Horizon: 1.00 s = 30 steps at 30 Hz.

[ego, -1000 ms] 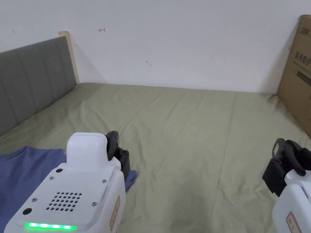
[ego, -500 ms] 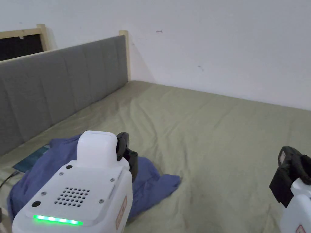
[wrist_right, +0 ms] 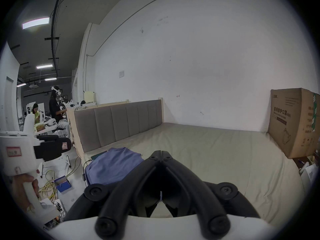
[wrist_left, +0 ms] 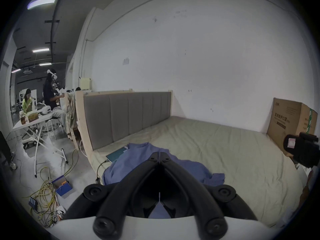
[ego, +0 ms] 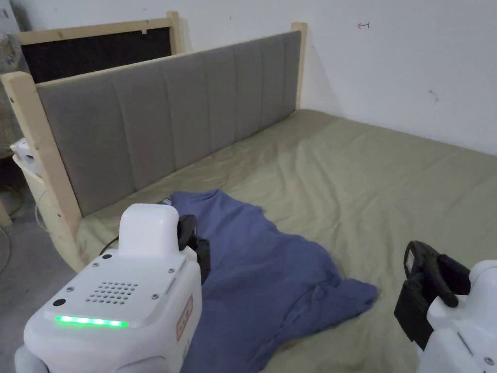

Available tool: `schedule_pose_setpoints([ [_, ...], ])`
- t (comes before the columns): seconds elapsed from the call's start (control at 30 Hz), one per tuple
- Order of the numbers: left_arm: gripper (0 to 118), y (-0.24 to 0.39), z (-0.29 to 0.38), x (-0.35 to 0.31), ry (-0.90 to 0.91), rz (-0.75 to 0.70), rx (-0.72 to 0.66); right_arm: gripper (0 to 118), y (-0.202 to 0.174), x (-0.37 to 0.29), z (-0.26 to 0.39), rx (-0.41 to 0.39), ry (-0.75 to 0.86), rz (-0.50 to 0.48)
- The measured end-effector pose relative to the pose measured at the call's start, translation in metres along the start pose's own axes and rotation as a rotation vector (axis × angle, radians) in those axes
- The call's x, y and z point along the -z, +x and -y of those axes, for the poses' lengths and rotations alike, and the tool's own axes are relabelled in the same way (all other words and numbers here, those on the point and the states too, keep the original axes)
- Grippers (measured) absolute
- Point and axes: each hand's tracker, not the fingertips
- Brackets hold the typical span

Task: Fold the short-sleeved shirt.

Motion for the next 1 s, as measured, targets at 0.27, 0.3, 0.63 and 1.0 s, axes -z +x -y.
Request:
schedule_pose_setpoints([
  [0.27,0,-0.002,0.047,0.110,-0.311,0.117,-0.023,0,0.023,0.027,0.019,0.042,-0.093,0.042],
  [0.3,0,-0.002,0.055,0.125,-0.348,0.114,-0.018,0,0.024,0.031,0.022,0.038,-0.107,0.051],
  [0.63,61,-0.001,0.099,0.217,-0.568,0.126,0.072,0,0.034,0.062,0.051,0.054,-0.229,0.070],
  [1.0,106,0.010,0.127,0.271,-0.709,0.124,0.131,0,0.043,0.071,0.067,0.067,-0.300,0.084],
])
